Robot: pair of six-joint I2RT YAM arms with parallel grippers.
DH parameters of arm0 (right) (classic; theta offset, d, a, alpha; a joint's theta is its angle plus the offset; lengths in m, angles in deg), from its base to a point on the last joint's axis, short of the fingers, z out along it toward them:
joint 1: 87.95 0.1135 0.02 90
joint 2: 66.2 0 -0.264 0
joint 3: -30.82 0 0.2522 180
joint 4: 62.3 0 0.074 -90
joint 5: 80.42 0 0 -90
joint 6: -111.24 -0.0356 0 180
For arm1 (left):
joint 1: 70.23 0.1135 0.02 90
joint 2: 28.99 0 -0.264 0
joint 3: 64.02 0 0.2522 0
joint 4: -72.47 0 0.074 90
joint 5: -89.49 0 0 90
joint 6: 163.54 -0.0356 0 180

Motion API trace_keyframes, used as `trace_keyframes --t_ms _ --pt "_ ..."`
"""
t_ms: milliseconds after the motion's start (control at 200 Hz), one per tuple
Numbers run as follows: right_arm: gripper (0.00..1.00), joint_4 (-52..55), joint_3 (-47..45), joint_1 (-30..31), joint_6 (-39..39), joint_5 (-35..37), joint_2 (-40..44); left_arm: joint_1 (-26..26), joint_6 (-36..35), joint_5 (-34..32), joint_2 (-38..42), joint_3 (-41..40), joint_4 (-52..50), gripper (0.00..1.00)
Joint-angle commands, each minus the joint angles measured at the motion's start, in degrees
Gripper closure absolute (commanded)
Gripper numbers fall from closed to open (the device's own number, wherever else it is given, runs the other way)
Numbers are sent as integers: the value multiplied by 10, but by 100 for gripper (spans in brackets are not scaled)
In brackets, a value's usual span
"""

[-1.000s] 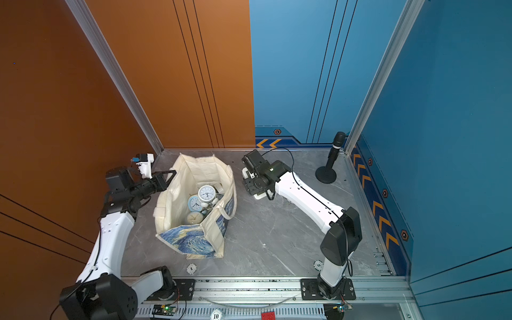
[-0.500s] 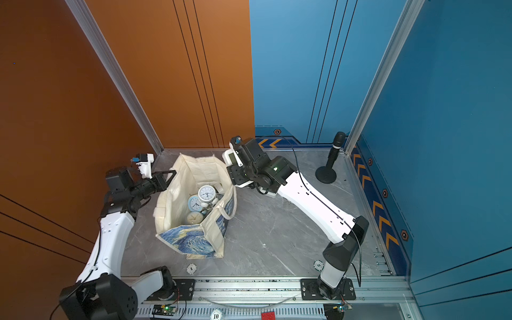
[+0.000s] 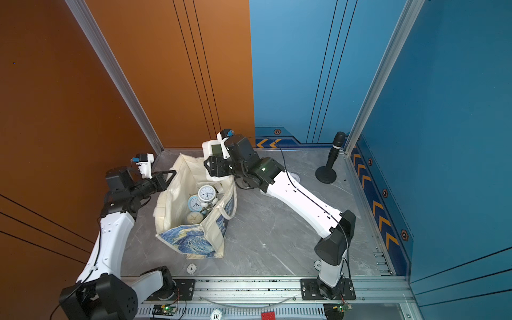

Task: Put the alarm clock into the canvas bag
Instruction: Place the alarm at the canvas bag.

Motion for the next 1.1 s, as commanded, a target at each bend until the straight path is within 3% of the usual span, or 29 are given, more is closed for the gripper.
trace_keyframes --t_ms 0,305,581,926,1096 --pt "45 -64 19 9 -102 -17 -21 -6 0 9 13 -2 33 100" --pt "44 -117 33 26 -239 -44 -113 -11 0 8 14 -4 33 100" --pt "44 -58 123 53 -271 -22 -224 -15 -1 7 15 -3 33 100" --pt "43 -32 121 44 -325 -27 -287 -16 -2 4 19 -4 33 100" --pt "42 37 115 36 -348 1 -314 -16 -5 2 22 -6 33 100"
